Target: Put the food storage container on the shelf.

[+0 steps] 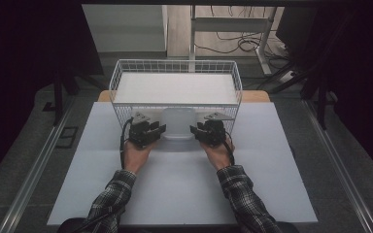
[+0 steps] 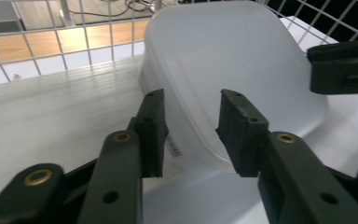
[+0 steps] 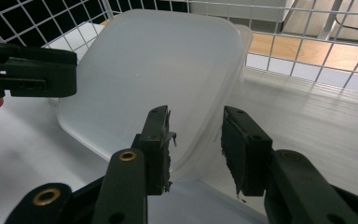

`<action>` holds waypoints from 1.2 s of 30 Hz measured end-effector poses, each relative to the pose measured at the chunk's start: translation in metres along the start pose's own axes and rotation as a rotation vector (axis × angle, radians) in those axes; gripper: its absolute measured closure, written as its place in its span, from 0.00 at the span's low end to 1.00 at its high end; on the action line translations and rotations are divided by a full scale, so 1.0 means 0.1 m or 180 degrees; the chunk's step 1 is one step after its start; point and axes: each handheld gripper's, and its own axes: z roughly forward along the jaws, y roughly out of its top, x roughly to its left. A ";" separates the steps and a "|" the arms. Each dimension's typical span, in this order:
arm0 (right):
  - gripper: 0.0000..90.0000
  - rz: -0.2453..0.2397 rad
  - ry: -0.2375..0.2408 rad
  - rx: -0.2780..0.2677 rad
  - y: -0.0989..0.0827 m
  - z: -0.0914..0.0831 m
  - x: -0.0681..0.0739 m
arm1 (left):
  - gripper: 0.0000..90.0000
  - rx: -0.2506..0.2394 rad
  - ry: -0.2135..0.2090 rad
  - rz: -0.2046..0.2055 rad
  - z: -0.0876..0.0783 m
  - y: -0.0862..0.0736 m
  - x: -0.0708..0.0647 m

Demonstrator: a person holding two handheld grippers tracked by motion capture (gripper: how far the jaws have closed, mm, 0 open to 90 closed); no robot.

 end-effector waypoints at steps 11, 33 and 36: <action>0.61 0.0055 -0.0062 -0.0029 0.02 0.04 -0.03 | 0.57 -0.0040 -0.0004 -0.0099 0.03 0.01 0.04; 0.99 -0.0364 0.0412 0.0230 -0.14 -0.05 0.30 | 0.03 0.0005 -0.0361 0.0292 -0.79 -0.54 -0.12; 0.99 -0.0406 0.0389 0.0272 -0.17 0.07 0.35 | 0.02 -0.0012 -0.0339 0.0384 -0.89 -0.66 -0.15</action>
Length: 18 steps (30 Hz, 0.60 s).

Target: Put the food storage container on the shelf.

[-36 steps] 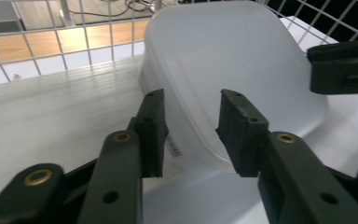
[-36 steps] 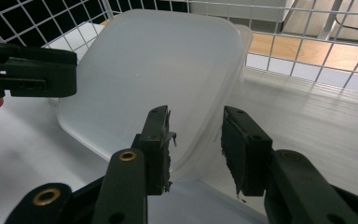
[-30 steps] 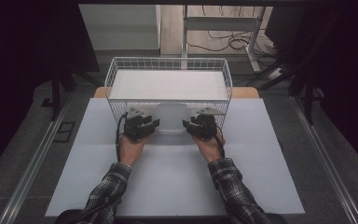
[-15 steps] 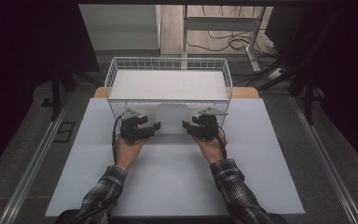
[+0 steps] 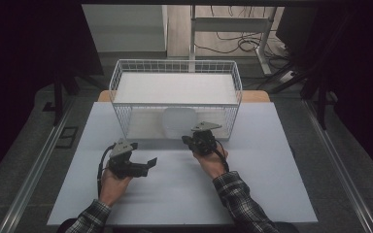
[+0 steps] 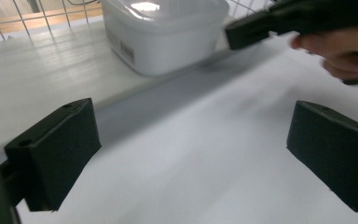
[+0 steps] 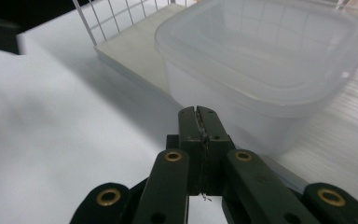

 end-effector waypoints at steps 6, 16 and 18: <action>0.99 0.0053 -0.0061 -0.0002 -0.01 0.18 -0.02 | 0.01 0.0009 -0.0066 -0.0014 -0.17 -0.17 -0.07; 0.99 0.0019 -0.0129 -0.0015 0.01 0.34 -0.05 | 0.01 0.0082 -0.0141 -0.0019 -0.26 -0.29 -0.18; 0.99 0.0003 -0.0145 -0.0001 0.03 0.36 -0.05 | 0.01 0.0112 -0.0139 0.0016 -0.25 -0.30 -0.20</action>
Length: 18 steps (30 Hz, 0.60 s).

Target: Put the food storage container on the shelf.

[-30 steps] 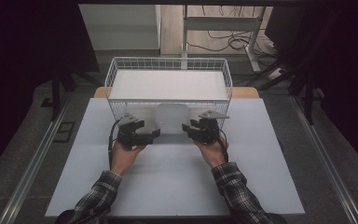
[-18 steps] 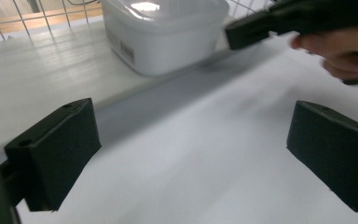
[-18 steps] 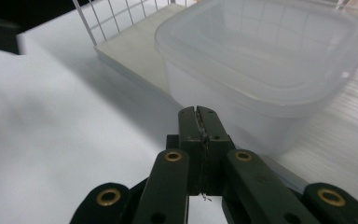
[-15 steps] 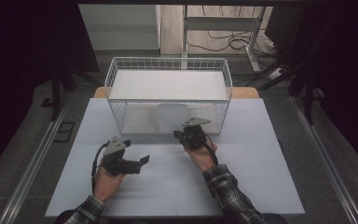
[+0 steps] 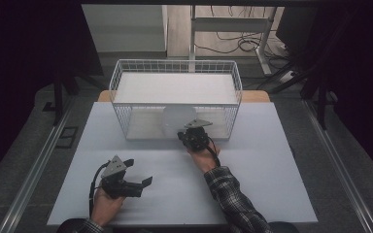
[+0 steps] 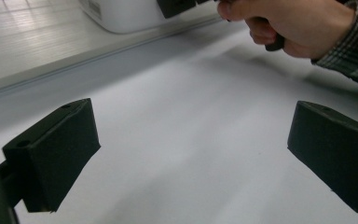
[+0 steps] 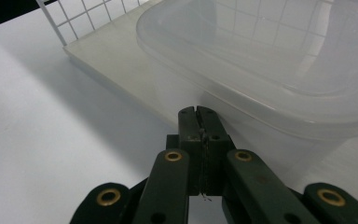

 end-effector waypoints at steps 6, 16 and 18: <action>0.99 -0.0007 -0.0066 0.0019 0.06 0.06 -0.04 | 0.01 0.0008 0.0014 0.0040 0.00 -0.01 -0.01; 0.98 -0.0003 -0.0111 0.0050 0.08 0.10 -0.10 | 0.01 -0.0077 -0.0062 -0.0056 -0.01 -0.02 0.02; 0.95 0.0000 -0.0095 0.0043 0.07 0.09 -0.10 | 0.01 -0.0093 -0.0074 -0.0068 -0.01 -0.01 0.03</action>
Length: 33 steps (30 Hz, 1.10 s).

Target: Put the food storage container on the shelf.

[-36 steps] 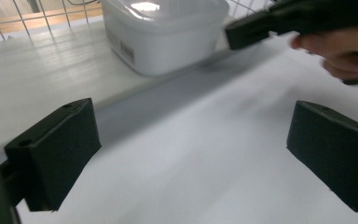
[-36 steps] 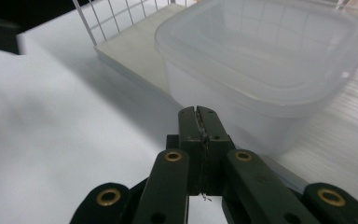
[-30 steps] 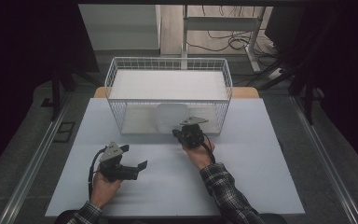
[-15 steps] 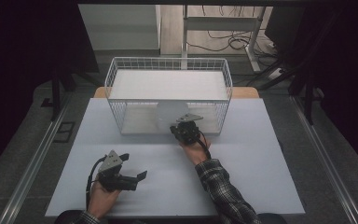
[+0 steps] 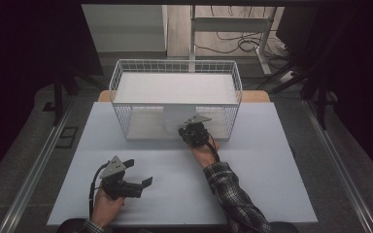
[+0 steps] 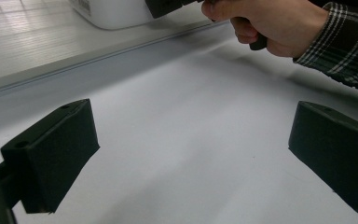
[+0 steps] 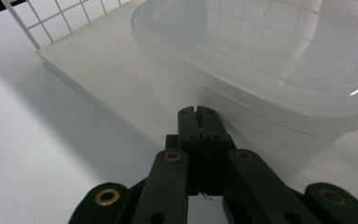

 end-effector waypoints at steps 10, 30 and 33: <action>0.79 -0.0081 0.0111 0.0014 -0.01 -0.10 0.05 | 0.01 0.0116 0.0101 -0.0010 0.00 0.00 0.02; 0.37 -0.0068 0.0256 0.0031 -0.09 -0.37 0.05 | 0.01 0.0259 0.0131 -0.0057 0.03 -0.01 0.04; 0.33 -0.0054 0.0278 0.0024 -0.09 -0.39 0.05 | 0.01 0.0277 0.0122 -0.0076 0.04 -0.02 0.05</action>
